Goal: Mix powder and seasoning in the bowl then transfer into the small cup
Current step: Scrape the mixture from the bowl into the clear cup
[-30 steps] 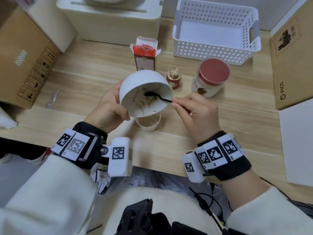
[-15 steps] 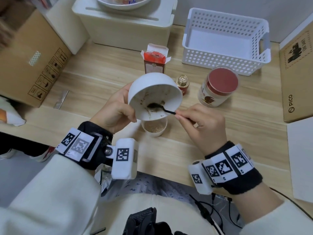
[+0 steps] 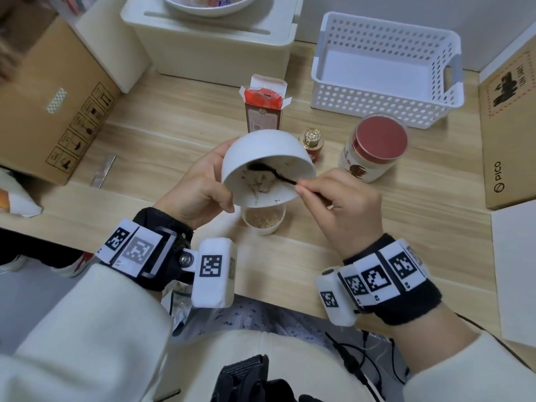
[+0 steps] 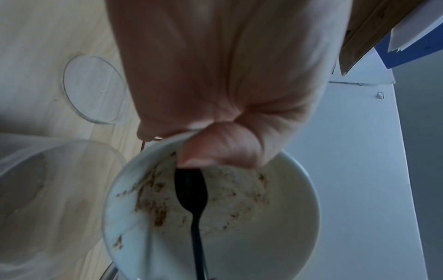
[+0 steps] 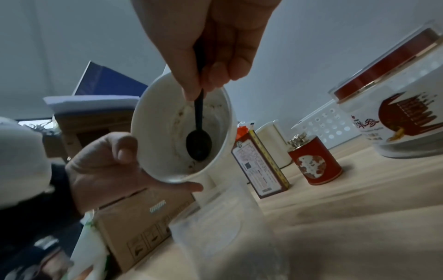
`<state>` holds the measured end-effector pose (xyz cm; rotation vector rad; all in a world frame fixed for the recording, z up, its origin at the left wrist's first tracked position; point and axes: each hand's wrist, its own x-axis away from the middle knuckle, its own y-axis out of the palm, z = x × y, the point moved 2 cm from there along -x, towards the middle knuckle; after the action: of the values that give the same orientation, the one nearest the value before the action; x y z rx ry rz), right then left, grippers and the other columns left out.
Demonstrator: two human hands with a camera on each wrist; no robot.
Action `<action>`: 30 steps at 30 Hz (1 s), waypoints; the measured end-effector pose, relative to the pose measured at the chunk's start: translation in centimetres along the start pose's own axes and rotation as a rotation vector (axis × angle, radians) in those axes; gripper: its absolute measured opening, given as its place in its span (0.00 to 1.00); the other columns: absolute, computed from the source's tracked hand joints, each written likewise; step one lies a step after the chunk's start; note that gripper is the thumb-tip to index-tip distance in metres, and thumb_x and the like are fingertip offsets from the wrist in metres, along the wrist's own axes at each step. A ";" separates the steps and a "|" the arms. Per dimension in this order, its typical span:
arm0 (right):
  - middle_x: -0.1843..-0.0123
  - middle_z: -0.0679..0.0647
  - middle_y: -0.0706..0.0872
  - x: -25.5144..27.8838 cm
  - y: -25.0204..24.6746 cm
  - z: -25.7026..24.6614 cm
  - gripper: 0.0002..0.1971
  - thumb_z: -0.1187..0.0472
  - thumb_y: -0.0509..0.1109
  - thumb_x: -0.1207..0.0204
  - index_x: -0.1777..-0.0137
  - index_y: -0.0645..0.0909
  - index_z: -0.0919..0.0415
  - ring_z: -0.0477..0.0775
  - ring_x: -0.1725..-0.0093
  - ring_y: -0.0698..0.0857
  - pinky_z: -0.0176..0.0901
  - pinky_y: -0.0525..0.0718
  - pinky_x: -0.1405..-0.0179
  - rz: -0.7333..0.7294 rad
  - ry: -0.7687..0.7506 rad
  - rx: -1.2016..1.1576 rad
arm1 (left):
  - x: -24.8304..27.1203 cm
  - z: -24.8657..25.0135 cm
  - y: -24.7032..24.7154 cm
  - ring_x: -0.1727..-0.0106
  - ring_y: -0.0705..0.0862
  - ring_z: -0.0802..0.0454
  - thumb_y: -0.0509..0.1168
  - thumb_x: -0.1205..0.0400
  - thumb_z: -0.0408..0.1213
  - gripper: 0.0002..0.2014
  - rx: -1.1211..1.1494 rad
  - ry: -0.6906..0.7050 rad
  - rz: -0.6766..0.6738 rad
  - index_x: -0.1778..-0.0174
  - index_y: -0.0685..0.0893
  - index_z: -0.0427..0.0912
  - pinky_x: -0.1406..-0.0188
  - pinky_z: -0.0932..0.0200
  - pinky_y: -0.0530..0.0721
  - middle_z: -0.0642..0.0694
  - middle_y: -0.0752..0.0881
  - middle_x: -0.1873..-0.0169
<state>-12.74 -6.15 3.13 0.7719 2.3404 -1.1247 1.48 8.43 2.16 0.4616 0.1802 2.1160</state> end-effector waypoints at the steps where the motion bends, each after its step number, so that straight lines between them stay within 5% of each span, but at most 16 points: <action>1: 0.68 0.57 0.88 0.1 0.1 0.1 0.03 0.66 0.74 0.29 0.59 0.88 0.66 0.51 0.72 0.82 0.38 0.80 0.71 -0.033 -0.005 -0.003 | 0.0 0.1 0.0 0.52 0.85 0.50 0.51 0.54 0.12 0.48 0.000 0.007 0.000 0.31 0.70 0.37 0.66 0.61 0.84 0.43 0.83 0.51; 5: 0.69 0.57 0.87 2.1 -0.1 0.2 0.04 0.65 0.73 0.28 0.58 0.88 0.65 0.53 0.73 0.83 0.44 0.81 0.74 -0.125 0.018 -0.039 | 0.2 0.0 0.0 0.54 0.86 0.55 0.51 0.53 0.11 0.47 0.015 0.041 -0.018 0.35 0.72 0.43 0.66 0.64 0.84 0.51 0.87 0.53; 11: 0.68 0.57 0.88 1.8 -0.6 0.0 0.03 0.67 0.75 0.30 0.62 0.88 0.67 0.49 0.71 0.82 0.36 0.80 0.71 0.000 0.009 0.024 | 0.7 -0.6 0.7 0.49 0.84 0.61 0.58 0.49 0.12 0.45 -0.051 0.078 -0.062 0.37 0.71 0.51 0.60 0.66 0.83 0.53 0.81 0.46; 14: 0.68 0.57 0.88 3.0 -0.5 0.5 0.04 0.67 0.74 0.30 0.63 0.88 0.67 0.50 0.73 0.83 0.38 0.80 0.73 -0.058 0.014 0.009 | 0.9 -0.8 0.8 0.48 0.81 0.65 0.69 0.48 0.22 0.43 -0.111 0.110 -0.084 0.38 0.69 0.55 0.63 0.67 0.83 0.60 0.79 0.45; 21: 0.68 0.57 0.88 3.5 -1.0 -0.2 0.03 0.67 0.75 0.30 0.61 0.88 0.67 0.46 0.72 0.80 0.34 0.79 0.73 0.006 0.025 -0.008 | 1.3 -1.6 0.6 0.47 0.80 0.66 0.71 0.48 0.23 0.42 -0.102 0.131 -0.070 0.39 0.70 0.58 0.65 0.68 0.83 0.64 0.79 0.44; 25: 0.70 0.58 0.87 3.9 -0.6 0.2 0.03 0.67 0.75 0.29 0.61 0.88 0.66 0.54 0.75 0.83 0.44 0.80 0.77 -0.060 0.036 -0.007 | 1.1 -1.8 1.0 0.45 0.81 0.64 0.71 0.45 0.24 0.40 -0.061 0.136 -0.067 0.37 0.68 0.54 0.56 0.68 0.83 0.54 0.76 0.42; 30: 0.70 0.58 0.87 2.7 -1.5 -0.2 0.04 0.66 0.74 0.28 0.59 0.88 0.67 0.52 0.76 0.81 0.43 0.81 0.78 -0.004 -0.002 0.013 | 1.0 -1.1 1.1 0.43 0.84 0.57 0.70 0.44 0.25 0.40 0.025 0.097 -0.055 0.34 0.70 0.49 0.51 0.61 0.84 0.49 0.79 0.41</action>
<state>-15.78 -6.00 2.47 0.7709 2.3360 -1.1423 -0.25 8.69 1.74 0.3649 0.2721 2.0851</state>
